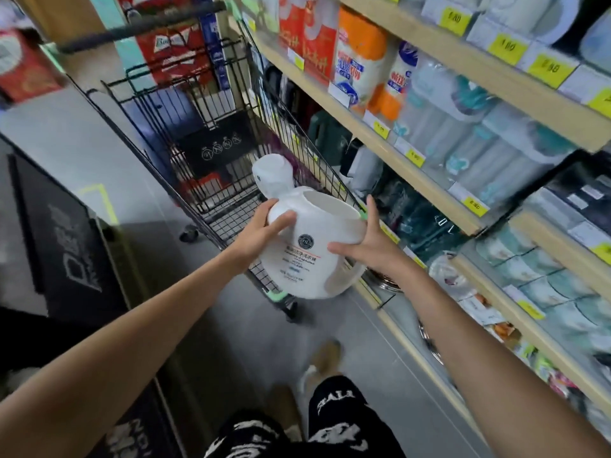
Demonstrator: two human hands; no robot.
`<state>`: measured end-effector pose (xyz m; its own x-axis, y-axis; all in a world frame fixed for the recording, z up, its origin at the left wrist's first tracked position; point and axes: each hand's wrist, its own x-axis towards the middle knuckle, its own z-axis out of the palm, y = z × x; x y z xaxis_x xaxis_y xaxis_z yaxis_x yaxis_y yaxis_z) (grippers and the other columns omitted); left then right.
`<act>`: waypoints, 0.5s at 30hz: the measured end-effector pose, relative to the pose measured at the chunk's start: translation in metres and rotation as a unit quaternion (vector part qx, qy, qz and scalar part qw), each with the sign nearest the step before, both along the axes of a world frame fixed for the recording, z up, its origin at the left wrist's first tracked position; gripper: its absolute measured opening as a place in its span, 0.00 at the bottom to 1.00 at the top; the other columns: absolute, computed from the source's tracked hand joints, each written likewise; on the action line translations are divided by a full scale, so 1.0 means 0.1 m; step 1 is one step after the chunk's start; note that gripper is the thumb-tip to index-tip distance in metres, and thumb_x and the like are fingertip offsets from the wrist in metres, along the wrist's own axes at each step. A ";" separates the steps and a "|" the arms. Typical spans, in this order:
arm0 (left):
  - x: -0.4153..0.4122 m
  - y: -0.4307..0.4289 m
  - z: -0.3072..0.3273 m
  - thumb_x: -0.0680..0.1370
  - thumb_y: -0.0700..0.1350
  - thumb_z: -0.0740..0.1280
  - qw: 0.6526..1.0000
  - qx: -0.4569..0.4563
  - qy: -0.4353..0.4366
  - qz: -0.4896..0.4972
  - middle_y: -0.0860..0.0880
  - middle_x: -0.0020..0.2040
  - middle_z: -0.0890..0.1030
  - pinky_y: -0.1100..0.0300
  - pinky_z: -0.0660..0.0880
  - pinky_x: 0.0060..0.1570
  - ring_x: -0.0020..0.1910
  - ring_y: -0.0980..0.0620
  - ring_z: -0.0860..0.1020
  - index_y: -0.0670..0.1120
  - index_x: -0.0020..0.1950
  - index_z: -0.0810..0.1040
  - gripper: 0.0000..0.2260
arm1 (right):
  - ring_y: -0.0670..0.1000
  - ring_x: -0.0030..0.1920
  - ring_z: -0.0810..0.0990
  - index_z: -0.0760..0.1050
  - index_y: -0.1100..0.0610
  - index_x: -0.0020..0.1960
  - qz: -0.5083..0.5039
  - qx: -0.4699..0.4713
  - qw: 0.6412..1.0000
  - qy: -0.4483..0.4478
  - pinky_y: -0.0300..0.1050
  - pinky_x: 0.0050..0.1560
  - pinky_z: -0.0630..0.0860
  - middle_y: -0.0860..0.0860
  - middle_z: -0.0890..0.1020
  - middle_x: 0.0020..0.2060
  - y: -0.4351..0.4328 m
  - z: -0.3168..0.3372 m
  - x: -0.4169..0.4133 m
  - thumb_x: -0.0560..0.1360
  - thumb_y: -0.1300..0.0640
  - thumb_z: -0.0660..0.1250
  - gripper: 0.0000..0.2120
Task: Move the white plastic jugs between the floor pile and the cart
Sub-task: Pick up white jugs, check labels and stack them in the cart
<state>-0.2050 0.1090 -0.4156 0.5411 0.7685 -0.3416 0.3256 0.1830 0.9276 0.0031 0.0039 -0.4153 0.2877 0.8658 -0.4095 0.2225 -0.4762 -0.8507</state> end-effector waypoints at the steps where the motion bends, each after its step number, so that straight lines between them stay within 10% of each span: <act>1: 0.04 0.09 -0.02 0.67 0.68 0.64 1.000 -0.005 0.003 -0.004 0.48 0.60 0.75 0.51 0.77 0.54 0.55 0.49 0.78 0.51 0.71 0.61 0.38 | 0.48 0.71 0.63 0.37 0.45 0.78 0.011 0.002 1.000 0.006 0.44 0.64 0.63 0.48 0.62 0.74 0.09 -0.02 0.03 0.66 0.50 0.78 0.59; 15: 0.54 1.11 -0.73 0.68 0.67 0.60 0.986 -0.151 0.019 0.071 0.52 0.56 0.74 0.58 0.75 0.42 0.51 0.54 0.77 0.49 0.70 0.57 0.36 | 0.48 0.65 0.66 0.63 0.45 0.72 0.109 -0.025 0.991 -0.074 0.42 0.61 0.66 0.48 0.66 0.67 1.42 -0.55 0.53 0.63 0.51 0.81 0.44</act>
